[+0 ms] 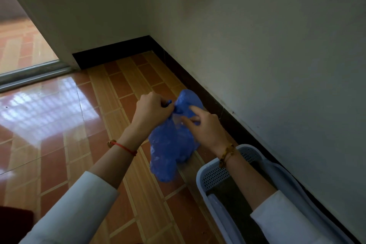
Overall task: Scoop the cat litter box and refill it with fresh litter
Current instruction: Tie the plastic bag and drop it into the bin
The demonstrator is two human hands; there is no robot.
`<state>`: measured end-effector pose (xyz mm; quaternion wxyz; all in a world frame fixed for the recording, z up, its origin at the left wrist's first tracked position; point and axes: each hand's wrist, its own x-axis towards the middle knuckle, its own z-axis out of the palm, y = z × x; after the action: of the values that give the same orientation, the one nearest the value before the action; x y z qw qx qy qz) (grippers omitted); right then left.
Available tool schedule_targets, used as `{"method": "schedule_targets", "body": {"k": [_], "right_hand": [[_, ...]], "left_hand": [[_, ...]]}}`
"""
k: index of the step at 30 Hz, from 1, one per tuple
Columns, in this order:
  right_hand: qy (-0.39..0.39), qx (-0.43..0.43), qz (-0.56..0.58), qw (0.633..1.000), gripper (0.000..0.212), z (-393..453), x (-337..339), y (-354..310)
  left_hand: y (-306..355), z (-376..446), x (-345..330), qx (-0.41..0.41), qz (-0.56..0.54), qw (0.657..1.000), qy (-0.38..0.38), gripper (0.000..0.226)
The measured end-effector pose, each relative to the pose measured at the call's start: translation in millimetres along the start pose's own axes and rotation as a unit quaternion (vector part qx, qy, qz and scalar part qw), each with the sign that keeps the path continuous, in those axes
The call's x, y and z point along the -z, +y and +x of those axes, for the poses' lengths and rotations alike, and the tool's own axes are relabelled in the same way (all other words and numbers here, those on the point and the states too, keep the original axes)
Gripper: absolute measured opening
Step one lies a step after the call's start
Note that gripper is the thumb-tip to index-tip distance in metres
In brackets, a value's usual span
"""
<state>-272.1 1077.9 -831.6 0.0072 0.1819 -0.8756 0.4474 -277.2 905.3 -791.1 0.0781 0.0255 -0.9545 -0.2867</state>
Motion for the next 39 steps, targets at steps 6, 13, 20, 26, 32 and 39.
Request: {"method": "schedule_targets", "body": {"k": [6,13,20,26,32,39], "right_hand": [[-0.025,-0.071,0.18,0.981,0.016,9,1,-9],[-0.016,-0.098,0.23,0.968,0.023,14,3,-17],[-0.028,-0.194,0.238,0.951,0.032,22,11,-13],[0.011,-0.152,0.056,0.987,0.031,35,28,-14],[0.115,-0.174,-0.001,0.978,0.027,32,48,25],[0.145,-0.27,-0.07,0.949,0.028,1,41,102]], "left_hand": [[-4,1,-9,0.059,-0.04,0.993,-0.098,0.04],[-2,-4,-19,0.053,-0.019,0.995,-0.079,0.037],[-2,-7,-25,0.079,-0.143,0.984,-0.078,0.04],[-2,-9,-20,0.138,-0.267,0.954,0.009,0.035],[-41,-7,-19,0.281,-0.408,0.86,0.124,0.015],[-120,-28,-65,0.413,-0.376,0.811,0.176,0.023]]}}
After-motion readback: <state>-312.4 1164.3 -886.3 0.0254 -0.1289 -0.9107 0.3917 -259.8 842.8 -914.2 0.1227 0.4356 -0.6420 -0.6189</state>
